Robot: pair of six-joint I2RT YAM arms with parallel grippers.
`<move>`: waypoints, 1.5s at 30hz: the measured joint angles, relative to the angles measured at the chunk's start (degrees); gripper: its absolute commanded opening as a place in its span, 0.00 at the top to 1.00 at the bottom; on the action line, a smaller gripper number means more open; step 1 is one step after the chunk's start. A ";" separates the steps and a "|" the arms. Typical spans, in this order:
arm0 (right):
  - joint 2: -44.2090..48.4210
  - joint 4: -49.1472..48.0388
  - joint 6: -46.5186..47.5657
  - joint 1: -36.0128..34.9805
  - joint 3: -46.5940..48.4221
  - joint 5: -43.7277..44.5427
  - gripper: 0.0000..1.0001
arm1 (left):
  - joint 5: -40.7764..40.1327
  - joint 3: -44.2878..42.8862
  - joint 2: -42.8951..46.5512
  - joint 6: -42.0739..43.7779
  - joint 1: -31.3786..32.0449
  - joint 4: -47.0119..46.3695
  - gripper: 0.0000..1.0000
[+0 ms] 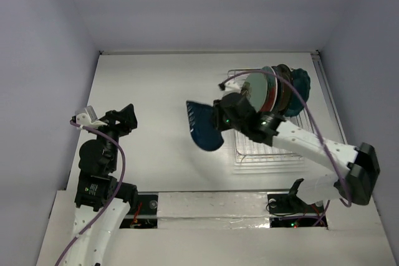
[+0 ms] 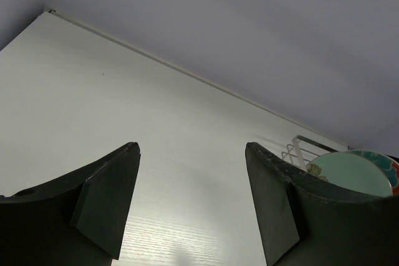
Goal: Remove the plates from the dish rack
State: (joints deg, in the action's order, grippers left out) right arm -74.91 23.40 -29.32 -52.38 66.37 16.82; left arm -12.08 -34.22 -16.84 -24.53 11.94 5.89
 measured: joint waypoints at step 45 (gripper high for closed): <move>-20.00 -18.78 -13.46 -6.51 -14.40 4.35 0.16 | 0.00 0.00 0.00 0.00 0.00 0.02 0.34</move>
State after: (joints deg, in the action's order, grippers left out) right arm -94.91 4.62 -42.78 -58.89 51.96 21.17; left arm -12.08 -34.22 -16.84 -24.53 11.94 5.91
